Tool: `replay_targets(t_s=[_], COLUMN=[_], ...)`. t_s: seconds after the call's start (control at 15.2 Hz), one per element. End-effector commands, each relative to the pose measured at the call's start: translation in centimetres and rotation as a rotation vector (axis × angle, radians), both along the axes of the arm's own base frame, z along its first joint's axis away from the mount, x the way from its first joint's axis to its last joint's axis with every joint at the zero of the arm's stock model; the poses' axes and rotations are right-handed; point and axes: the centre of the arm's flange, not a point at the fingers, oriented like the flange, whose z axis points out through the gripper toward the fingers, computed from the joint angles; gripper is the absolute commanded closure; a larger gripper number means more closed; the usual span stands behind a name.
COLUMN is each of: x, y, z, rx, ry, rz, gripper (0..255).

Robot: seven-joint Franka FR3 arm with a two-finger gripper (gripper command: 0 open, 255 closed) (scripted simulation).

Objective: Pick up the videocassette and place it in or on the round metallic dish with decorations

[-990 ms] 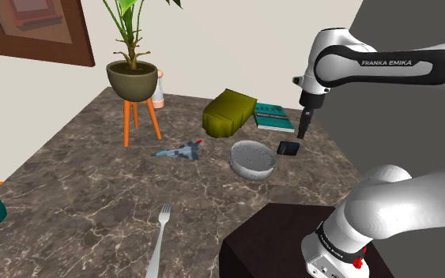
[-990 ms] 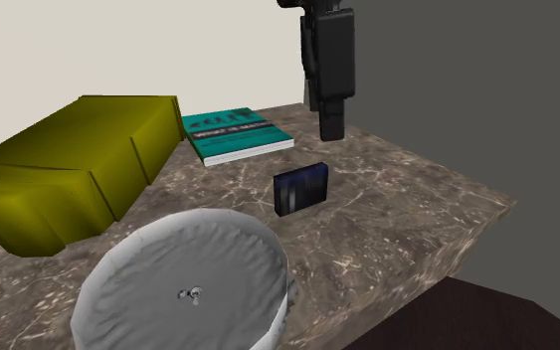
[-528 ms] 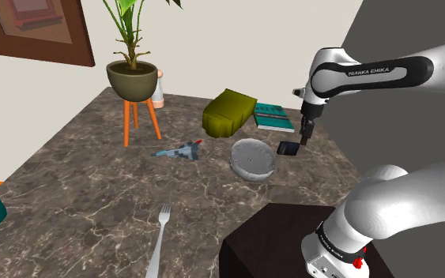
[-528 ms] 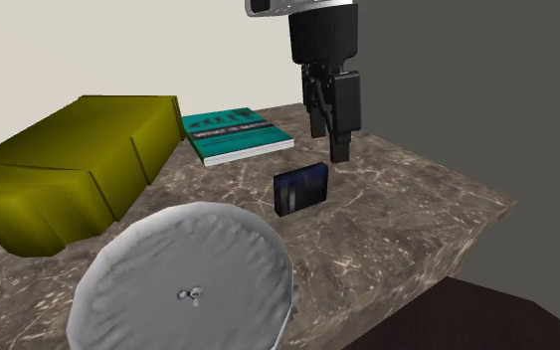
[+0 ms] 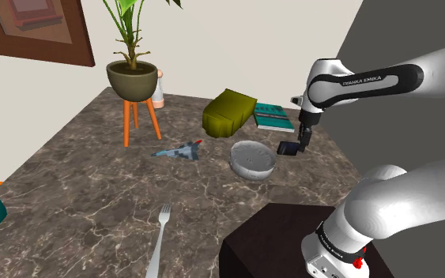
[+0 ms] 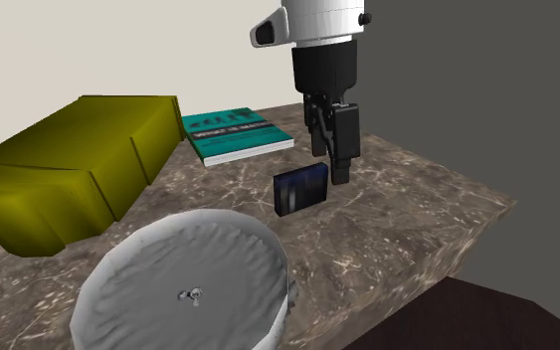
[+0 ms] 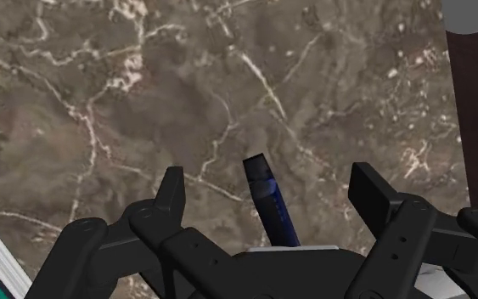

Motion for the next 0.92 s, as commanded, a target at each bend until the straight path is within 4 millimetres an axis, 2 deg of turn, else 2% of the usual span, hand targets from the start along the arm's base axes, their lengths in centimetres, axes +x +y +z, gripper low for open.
replay_targets(t_s=[0.0,0.26,0.33,0.86], x=[-0.01,-0.01,-0.01,-0.01], y=[0.0,0.0,0.0,0.0], z=[-0.11,-0.1,-0.1,-0.1], rx=[0.0,0.0,0.0,0.0], ry=[0.0,0.0,0.0,0.0], rz=[0.0,0.0,0.0,0.0], gripper=[0,0,255,255])
